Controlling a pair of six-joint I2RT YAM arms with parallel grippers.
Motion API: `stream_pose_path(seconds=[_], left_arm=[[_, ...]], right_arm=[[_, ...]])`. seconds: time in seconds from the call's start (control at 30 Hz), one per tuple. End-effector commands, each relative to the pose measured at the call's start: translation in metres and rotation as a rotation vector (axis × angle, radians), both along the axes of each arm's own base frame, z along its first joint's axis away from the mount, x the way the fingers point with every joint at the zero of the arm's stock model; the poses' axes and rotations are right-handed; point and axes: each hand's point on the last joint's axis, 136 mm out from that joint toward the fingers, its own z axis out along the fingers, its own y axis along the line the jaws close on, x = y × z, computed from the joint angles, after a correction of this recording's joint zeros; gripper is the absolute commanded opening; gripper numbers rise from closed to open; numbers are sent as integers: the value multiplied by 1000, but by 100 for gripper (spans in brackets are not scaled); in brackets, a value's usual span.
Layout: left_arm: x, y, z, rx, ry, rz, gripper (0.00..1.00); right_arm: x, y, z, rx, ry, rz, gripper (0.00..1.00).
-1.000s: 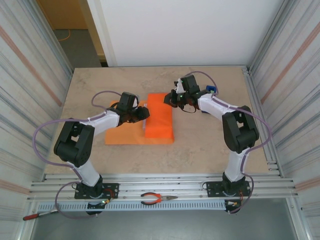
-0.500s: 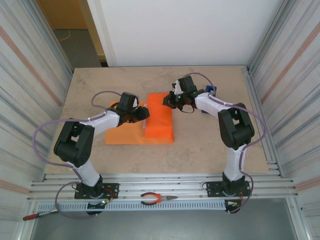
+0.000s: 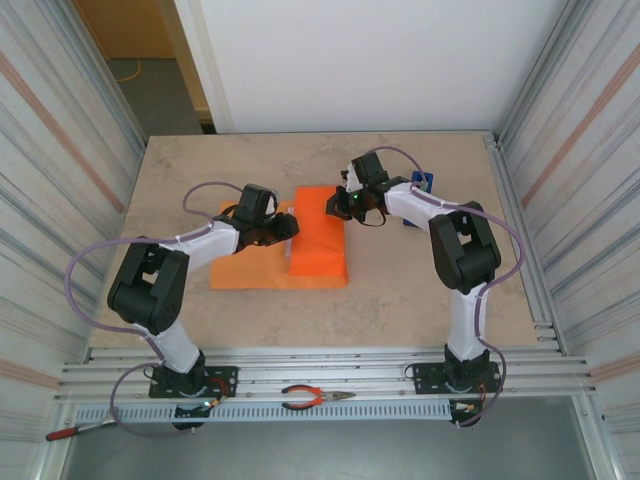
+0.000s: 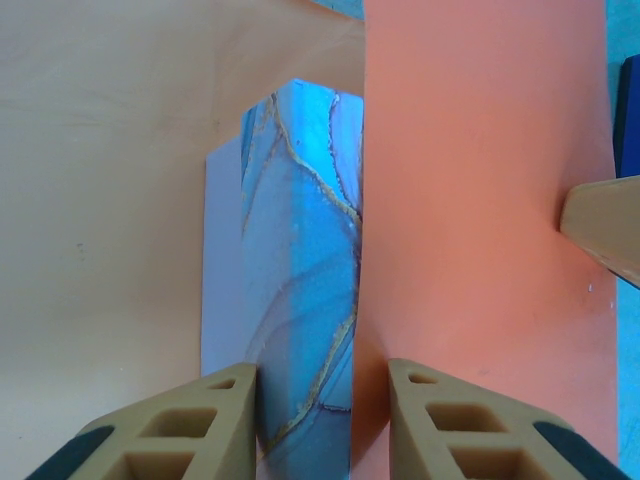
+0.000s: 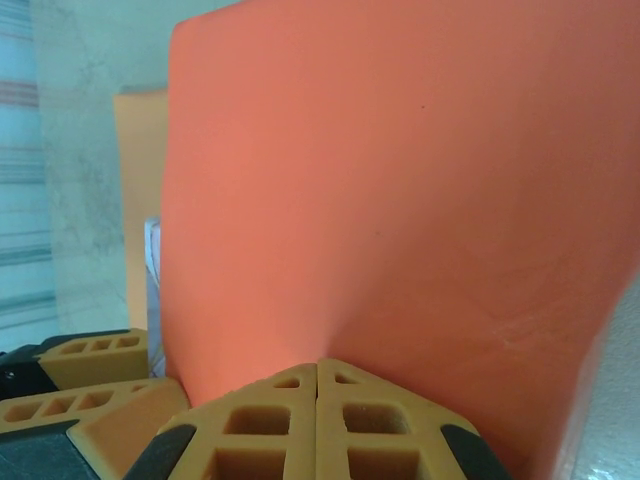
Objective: Wrap the gift box in paper
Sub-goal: Second fold the wrapping paper around the gift box.
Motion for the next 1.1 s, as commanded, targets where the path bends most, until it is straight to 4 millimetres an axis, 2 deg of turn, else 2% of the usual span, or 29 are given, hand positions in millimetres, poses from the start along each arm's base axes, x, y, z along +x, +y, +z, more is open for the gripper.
stream_pose_path(seconds=[0.0, 0.13, 0.2, 0.27, 0.37, 0.53, 0.7, 0.87, 1.07], left_arm=[[-25, 14, -28, 75, 110, 20, 34], [-17, 16, -2, 50, 53, 0, 41], [-12, 26, 13, 37, 30, 13, 45], [-10, 43, 24, 34, 15, 48, 47], [-10, 80, 30, 26, 8, 141, 49], [-29, 149, 15, 44, 68, 337, 53], [-62, 192, -9, 105, 146, 496, 59], [-83, 211, -25, 109, 195, 608, 63], [-91, 211, -41, 94, 242, 633, 65]], right_arm=[[-17, -11, -35, -103, 80, 20, 0], [-20, -14, -40, -114, 88, 21, 0], [-22, -16, -43, -119, 95, 18, 0], [-23, -16, -44, -122, 97, 19, 0], [-24, -18, -46, -121, 98, 18, 0], [-25, -19, -51, -122, 105, 19, 0], [-26, -19, -55, -121, 116, 19, 0], [-27, -19, -58, -118, 122, 20, 0], [-27, -18, -57, -114, 121, 21, 0]])
